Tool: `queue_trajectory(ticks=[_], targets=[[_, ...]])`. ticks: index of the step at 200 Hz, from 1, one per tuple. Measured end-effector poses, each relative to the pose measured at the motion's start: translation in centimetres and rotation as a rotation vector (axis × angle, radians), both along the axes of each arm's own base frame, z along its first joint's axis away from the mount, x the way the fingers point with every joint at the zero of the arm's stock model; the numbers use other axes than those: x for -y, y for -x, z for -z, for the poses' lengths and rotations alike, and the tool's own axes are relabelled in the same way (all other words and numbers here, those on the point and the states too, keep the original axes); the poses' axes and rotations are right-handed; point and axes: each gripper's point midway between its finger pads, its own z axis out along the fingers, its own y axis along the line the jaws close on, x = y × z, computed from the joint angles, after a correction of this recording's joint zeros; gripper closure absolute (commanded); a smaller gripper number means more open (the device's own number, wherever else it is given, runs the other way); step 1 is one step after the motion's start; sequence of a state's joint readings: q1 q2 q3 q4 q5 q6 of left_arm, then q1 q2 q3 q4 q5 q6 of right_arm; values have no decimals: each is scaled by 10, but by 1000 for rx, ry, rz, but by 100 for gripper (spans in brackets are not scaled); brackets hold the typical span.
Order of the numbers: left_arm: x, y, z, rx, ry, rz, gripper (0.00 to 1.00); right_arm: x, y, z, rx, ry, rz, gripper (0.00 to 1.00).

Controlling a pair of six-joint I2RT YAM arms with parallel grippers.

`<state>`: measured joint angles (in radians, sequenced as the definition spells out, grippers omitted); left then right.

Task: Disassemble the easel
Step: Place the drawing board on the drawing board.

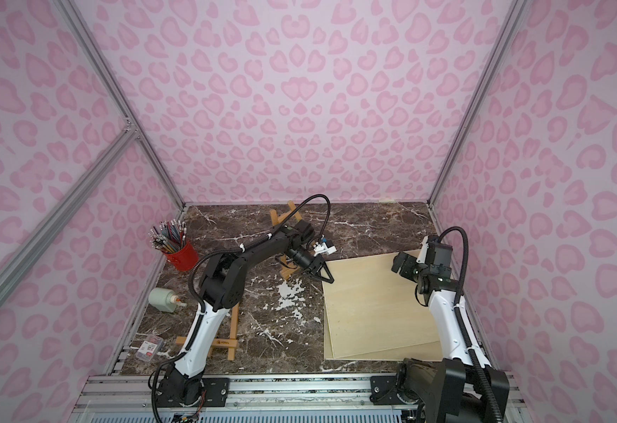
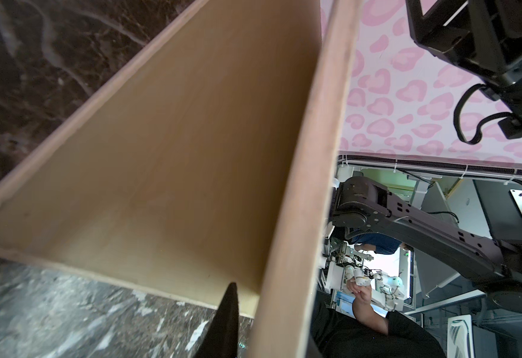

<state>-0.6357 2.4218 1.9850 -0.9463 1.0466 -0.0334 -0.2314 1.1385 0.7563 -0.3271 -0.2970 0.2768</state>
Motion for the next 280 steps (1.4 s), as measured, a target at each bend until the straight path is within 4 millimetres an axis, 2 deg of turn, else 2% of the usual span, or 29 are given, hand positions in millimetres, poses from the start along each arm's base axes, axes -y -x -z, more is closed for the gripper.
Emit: queue_trajectory(ticks=[40,65,107,145,170,199,232,257,280], targets=[[-1,3,5,-24,-10,3,98,-2,0,0,3,-14,-10,2],[-2,3,7,-32,-16,6,98,3,4,7,-14,-12,12,2],[-7,6,9,-35,-12,22,98,39,18,18,-34,14,162,2],[-24,2,14,-64,-15,7,98,82,25,14,-19,30,309,2],[-35,-7,12,-58,-14,-6,98,107,32,20,-27,9,399,2],[-35,-14,5,-24,-3,3,98,115,37,31,-12,-15,446,2],[-34,-19,7,-33,-1,6,98,132,37,37,6,-9,494,2],[-36,-22,10,-43,-2,2,98,152,45,56,-27,-22,542,3],[-36,-23,11,-49,1,7,98,158,45,74,-52,-62,530,3]])
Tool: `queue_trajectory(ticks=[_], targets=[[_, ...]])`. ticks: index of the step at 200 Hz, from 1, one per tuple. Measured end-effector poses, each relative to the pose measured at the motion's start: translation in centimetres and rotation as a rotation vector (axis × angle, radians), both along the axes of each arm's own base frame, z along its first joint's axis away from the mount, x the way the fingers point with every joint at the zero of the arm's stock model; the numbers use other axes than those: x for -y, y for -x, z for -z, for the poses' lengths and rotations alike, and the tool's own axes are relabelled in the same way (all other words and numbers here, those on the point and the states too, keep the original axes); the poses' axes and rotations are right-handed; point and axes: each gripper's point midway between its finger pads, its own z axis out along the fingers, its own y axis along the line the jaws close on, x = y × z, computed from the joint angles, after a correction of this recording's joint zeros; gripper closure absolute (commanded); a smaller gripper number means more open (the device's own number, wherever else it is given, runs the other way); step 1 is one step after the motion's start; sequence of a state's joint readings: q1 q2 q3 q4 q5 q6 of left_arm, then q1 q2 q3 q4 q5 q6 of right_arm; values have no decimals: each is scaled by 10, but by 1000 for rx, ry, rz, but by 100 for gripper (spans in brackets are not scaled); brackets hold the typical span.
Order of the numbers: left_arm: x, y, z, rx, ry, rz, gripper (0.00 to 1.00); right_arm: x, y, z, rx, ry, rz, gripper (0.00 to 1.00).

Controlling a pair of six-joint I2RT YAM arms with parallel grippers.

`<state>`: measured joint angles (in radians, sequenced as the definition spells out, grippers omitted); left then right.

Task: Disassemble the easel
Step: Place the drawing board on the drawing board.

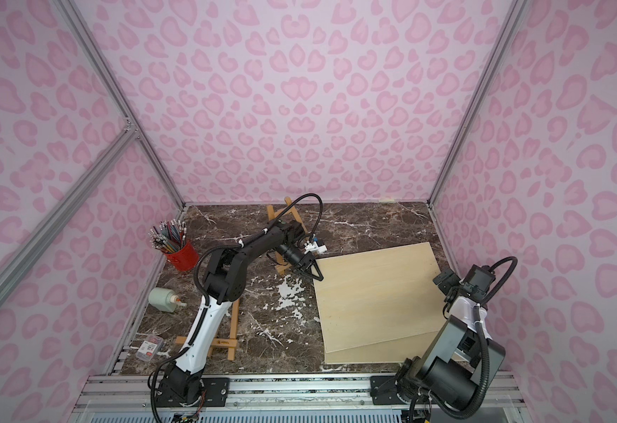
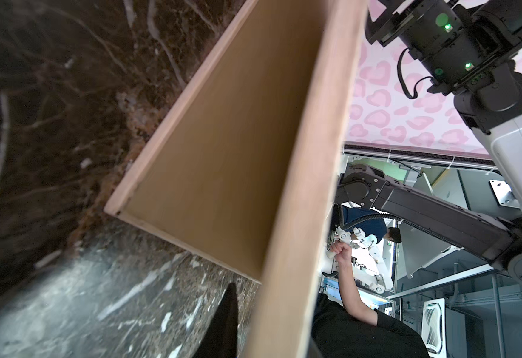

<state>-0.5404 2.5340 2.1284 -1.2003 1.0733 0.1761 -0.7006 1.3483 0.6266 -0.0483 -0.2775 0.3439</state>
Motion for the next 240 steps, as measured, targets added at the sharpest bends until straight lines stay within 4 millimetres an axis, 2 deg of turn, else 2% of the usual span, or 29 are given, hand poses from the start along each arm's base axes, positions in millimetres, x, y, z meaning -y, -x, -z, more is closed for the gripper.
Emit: queue_trajectory(ticks=[16,37,85,113,153,172,215,240], targets=[[0,-1,0,3,3,3,98,1,0,10,-6,-36,-19,3],[0,-1,-1,2,2,4,98,1,-6,12,10,-44,-54,4],[2,-3,0,-8,-5,7,98,-14,-19,22,37,-101,-158,7],[2,-4,-2,-8,-12,10,98,-21,-25,17,58,-74,-218,8],[3,-5,-6,8,-19,21,98,-42,-29,-1,81,-17,-289,8],[2,-4,-5,0,-24,22,98,-48,-26,-3,81,-6,-294,8],[9,-4,-3,-1,-18,34,98,-85,-11,-7,70,-88,-345,5],[17,-1,-1,-4,-7,47,91,-95,-12,-13,57,-123,-364,5]])
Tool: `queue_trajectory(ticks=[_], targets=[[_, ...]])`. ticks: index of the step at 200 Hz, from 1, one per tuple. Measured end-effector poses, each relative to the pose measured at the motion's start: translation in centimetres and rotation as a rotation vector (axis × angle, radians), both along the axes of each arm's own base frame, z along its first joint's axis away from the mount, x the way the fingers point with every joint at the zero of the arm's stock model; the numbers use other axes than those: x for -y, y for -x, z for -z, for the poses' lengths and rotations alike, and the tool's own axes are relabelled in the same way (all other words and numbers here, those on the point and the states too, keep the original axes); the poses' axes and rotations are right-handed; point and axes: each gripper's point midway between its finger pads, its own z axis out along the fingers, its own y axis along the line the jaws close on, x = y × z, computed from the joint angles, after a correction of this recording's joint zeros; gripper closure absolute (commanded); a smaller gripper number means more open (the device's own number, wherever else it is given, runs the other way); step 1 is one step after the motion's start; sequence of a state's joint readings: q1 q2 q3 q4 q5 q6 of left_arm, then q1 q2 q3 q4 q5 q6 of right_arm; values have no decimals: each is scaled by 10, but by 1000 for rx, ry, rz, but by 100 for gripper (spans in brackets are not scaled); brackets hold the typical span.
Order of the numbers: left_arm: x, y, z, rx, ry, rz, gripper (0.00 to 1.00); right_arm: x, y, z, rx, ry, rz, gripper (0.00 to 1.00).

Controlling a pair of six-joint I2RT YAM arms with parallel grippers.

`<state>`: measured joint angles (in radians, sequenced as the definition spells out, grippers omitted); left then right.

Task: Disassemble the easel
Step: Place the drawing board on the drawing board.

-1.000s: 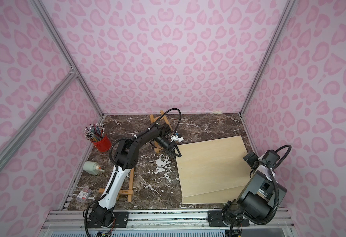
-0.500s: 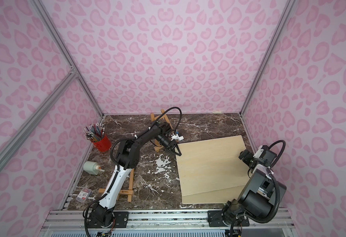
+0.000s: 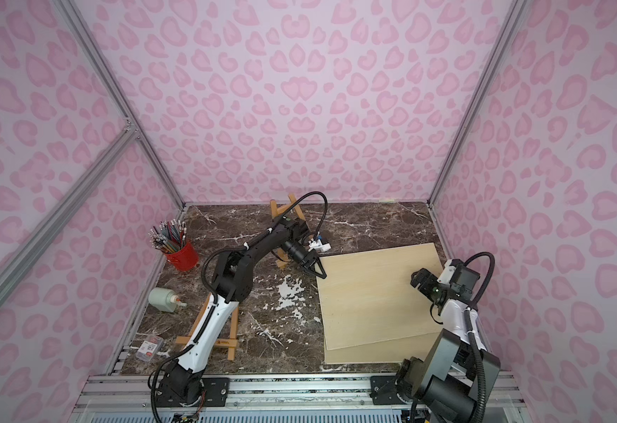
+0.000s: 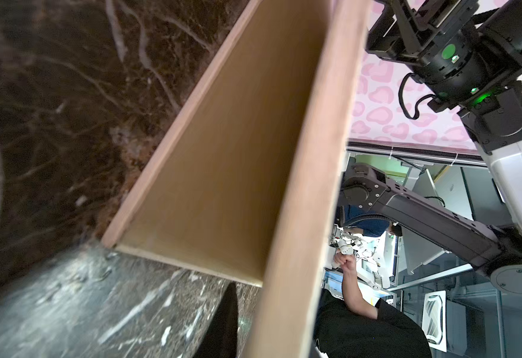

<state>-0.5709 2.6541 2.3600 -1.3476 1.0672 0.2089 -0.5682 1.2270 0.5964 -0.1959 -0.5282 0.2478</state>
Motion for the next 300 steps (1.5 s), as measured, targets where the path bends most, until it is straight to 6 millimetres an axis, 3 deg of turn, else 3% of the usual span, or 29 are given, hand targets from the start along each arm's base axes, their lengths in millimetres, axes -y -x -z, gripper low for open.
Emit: queue_trajectory(ticks=[32,55,98,103,153,194,217,254,300], targets=[[3,4,2,-8,-2,2,73,0,-2,-12,8,3,-5,4],[-1,5,15,18,-55,8,69,1,-4,-16,17,11,-9,4],[-1,4,16,59,-81,10,66,-7,-10,-18,18,12,-38,3],[-1,4,16,59,-81,9,61,-8,-11,-19,18,12,-43,3],[-3,3,31,122,-140,12,52,-22,-28,-24,23,25,-100,3],[-7,-3,34,203,-183,-4,44,-41,-54,-30,18,70,-180,3],[-11,-19,34,333,-217,-15,33,-58,-74,-29,9,118,-245,3],[-13,-33,32,450,-228,-39,28,-78,-105,-8,-38,202,-340,3],[-23,-35,27,524,-267,-73,26,-87,-143,16,-92,314,-406,4]])
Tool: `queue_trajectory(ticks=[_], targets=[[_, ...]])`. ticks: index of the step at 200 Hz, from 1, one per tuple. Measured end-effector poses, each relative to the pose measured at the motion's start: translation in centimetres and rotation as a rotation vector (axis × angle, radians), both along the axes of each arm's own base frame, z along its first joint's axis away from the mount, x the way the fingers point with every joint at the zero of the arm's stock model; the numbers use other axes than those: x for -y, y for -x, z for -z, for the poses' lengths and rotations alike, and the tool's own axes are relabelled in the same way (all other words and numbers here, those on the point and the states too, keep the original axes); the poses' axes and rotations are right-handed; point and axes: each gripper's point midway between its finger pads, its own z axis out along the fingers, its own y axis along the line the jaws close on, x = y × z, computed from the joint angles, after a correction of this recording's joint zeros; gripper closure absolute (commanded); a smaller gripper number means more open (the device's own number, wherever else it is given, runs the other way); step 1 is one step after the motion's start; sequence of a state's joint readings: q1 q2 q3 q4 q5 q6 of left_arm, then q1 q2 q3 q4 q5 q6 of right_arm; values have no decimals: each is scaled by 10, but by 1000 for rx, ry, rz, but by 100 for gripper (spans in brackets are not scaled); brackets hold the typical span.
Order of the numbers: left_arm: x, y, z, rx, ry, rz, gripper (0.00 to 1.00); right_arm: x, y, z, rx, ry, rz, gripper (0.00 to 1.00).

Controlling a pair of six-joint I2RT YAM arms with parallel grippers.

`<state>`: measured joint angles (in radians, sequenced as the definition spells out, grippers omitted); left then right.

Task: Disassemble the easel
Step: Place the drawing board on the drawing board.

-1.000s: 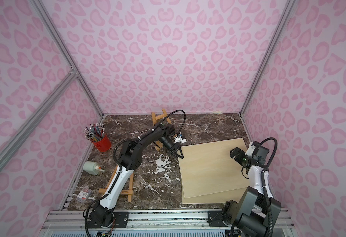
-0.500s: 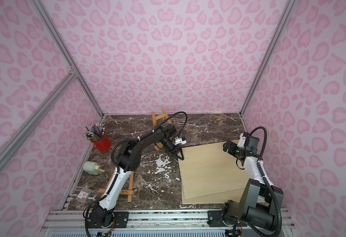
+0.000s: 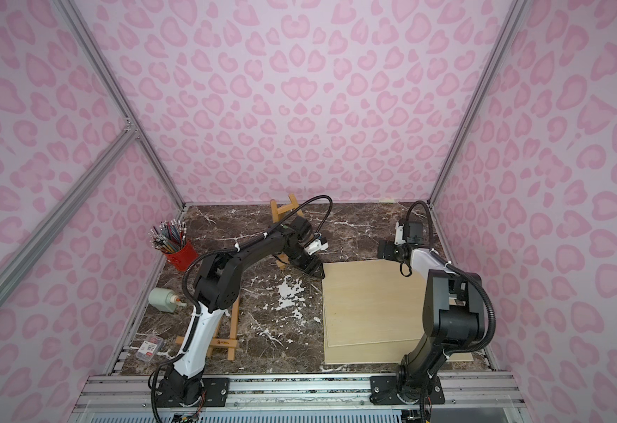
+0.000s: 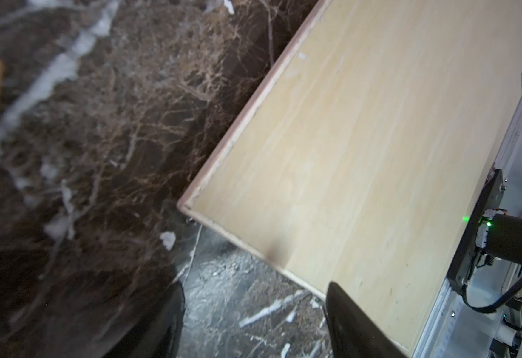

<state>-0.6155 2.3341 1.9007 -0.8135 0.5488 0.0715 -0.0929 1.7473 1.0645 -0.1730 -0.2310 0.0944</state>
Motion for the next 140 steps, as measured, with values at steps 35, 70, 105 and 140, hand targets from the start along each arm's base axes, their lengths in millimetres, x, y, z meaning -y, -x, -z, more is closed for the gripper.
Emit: queue_trajectory(ticks=[35,70,105,140], targets=[[-4,5,-10,29,12,-16,25,-7,-21,17,-25,58,-21,5],[-5,11,-21,46,30,-31,23,-21,-35,33,-50,100,-48,6],[-7,16,-31,67,52,-37,22,-27,-38,50,-89,133,-59,8],[-8,18,-35,76,60,-45,22,-26,-33,52,-84,138,-51,10]])
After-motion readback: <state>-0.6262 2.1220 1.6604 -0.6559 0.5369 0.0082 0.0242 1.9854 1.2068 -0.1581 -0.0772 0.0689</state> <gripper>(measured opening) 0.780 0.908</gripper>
